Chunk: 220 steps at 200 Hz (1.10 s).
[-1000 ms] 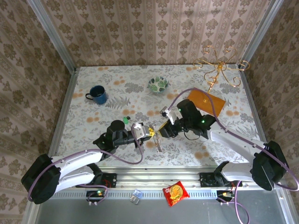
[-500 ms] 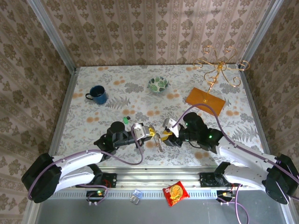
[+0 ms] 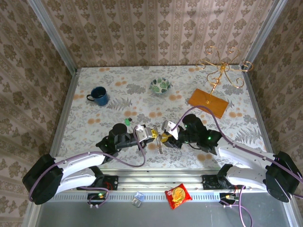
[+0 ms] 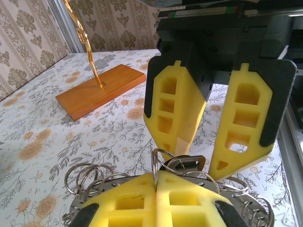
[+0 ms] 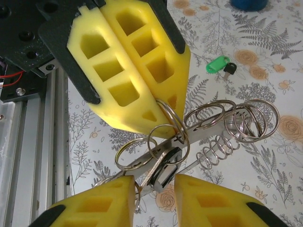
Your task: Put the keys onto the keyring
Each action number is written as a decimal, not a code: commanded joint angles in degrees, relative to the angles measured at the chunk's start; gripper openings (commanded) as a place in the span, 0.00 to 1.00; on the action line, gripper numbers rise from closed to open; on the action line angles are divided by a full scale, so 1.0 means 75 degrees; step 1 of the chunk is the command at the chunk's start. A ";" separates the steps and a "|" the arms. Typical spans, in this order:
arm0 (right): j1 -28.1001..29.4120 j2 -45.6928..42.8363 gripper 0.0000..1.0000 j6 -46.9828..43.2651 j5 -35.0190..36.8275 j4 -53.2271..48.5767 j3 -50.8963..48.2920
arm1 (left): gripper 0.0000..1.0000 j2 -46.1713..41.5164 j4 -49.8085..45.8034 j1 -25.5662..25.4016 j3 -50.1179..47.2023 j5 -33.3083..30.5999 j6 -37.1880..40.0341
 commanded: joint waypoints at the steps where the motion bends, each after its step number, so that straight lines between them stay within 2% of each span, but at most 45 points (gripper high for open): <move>1: 0.0051 -0.0014 0.24 -0.0147 0.0318 0.0277 0.0150 | 0.00 0.0045 0.0480 -0.0031 -0.0032 0.0072 -0.0180; 55: 0.0042 -0.0183 0.10 -0.0250 0.0383 0.0106 0.0160 | 0.00 0.0065 0.0571 -0.0037 -0.0044 0.0129 -0.0202; 97: 0.0038 -0.0250 0.08 -0.0264 0.0287 -0.0071 0.0220 | 0.00 0.0057 0.0590 -0.0035 -0.0067 0.0166 -0.0192; 123: -0.0007 -0.0301 0.00 -0.0305 0.0353 -0.0098 0.0175 | 0.00 0.0033 0.0644 -0.0039 -0.0079 0.0210 -0.0215; 148: -0.0006 -0.0095 0.00 -0.0417 0.0506 -0.0110 0.0167 | 0.00 0.0044 0.0807 -0.0039 -0.0091 0.0310 -0.0261; 184: 0.0037 0.0547 0.00 -0.0486 0.0235 -0.0536 0.0402 | 0.00 0.0117 0.1132 -0.0046 -0.0134 0.0281 -0.0215; 220: 0.0015 0.0152 0.00 -0.0384 0.0228 -0.0302 0.0276 | 0.00 0.0080 0.0870 -0.0082 -0.0150 0.0213 0.0024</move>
